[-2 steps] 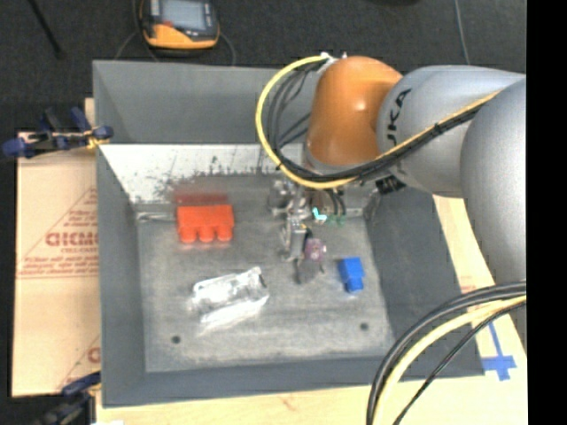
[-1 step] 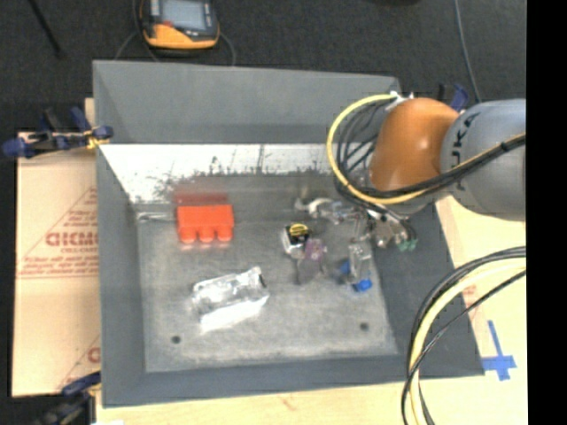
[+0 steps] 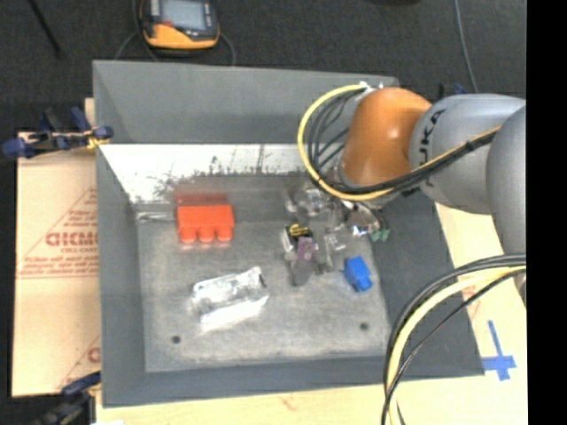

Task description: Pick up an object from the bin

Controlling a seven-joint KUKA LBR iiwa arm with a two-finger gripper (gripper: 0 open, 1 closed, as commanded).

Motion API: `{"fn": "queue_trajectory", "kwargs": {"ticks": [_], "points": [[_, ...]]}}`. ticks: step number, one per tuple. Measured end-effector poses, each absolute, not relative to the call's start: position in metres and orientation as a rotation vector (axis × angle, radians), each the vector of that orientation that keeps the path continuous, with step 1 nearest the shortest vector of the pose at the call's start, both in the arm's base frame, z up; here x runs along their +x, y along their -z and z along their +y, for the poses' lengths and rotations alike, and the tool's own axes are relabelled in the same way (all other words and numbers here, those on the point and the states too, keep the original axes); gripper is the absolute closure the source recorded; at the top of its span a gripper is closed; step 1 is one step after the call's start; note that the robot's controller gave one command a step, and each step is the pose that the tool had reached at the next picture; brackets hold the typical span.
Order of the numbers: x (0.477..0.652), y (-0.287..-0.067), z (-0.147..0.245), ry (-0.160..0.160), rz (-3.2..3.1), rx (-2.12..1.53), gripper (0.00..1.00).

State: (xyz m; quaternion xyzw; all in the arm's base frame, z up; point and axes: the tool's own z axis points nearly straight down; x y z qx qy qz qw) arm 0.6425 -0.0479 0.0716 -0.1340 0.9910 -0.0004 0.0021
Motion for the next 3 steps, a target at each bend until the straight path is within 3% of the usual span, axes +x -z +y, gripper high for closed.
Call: {"fn": "queue_trajectory", "kwargs": {"ticks": [1,2,3], "points": [[0.643,-0.072,-0.049,-0.001,3.108,-0.414,1.0],[0.603,-0.073,-0.039,0.0,3.101,-0.441,1.0],[0.603,-0.072,-0.04,0.0,3.104,-0.44,0.0]]}}
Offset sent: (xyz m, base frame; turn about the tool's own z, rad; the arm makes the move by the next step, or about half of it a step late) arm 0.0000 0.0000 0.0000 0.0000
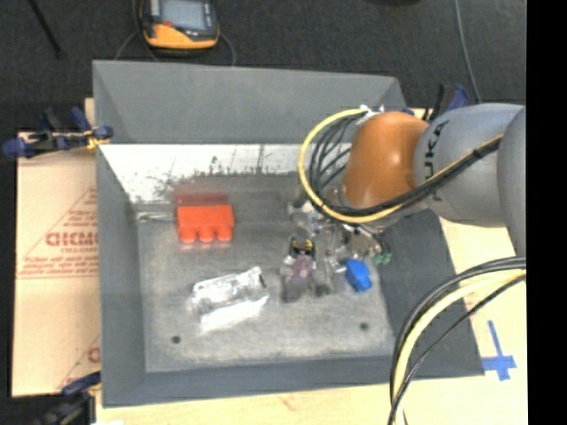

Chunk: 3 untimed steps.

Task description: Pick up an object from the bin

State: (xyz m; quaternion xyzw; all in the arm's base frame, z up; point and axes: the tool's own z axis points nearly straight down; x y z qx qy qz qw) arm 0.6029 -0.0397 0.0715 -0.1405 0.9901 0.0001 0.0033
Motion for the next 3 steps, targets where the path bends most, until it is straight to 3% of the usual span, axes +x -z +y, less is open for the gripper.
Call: {"fn": "queue_trajectory", "kwargs": {"ticks": [1,2,3], "points": [[0.579,-0.071,-0.013,0.0,2.993,-0.947,0.0],[0.58,-0.071,-0.013,0.0,2.994,-0.942,1.0],[0.555,-0.105,0.022,0.0,2.703,-1.599,1.0]]}}
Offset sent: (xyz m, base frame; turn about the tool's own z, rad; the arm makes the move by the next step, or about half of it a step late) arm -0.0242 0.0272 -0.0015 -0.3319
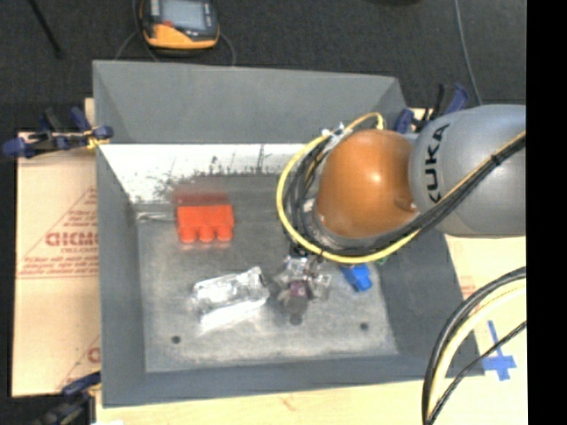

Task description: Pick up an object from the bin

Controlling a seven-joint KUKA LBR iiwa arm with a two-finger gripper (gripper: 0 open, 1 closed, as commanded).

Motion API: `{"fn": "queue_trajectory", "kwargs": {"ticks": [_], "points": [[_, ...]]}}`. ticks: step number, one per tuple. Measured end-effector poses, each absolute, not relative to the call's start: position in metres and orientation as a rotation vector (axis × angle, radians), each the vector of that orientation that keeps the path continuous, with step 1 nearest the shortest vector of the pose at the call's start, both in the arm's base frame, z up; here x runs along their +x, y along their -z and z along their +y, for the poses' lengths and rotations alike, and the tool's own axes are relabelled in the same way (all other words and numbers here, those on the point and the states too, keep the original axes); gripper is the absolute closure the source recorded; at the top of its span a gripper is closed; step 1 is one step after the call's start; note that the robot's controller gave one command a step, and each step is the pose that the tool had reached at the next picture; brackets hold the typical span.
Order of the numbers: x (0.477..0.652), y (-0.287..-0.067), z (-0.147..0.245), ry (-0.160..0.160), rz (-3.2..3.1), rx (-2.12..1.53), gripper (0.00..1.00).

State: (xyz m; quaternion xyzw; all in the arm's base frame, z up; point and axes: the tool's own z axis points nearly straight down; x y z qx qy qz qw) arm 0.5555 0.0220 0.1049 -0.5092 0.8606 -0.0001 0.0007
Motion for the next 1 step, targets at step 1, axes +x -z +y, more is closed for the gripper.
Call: {"fn": "queue_trajectory", "kwargs": {"ticks": [1], "points": [[0.5276,-0.2404,0.0314,0.007,2.678,-1.626,1.0]]}}
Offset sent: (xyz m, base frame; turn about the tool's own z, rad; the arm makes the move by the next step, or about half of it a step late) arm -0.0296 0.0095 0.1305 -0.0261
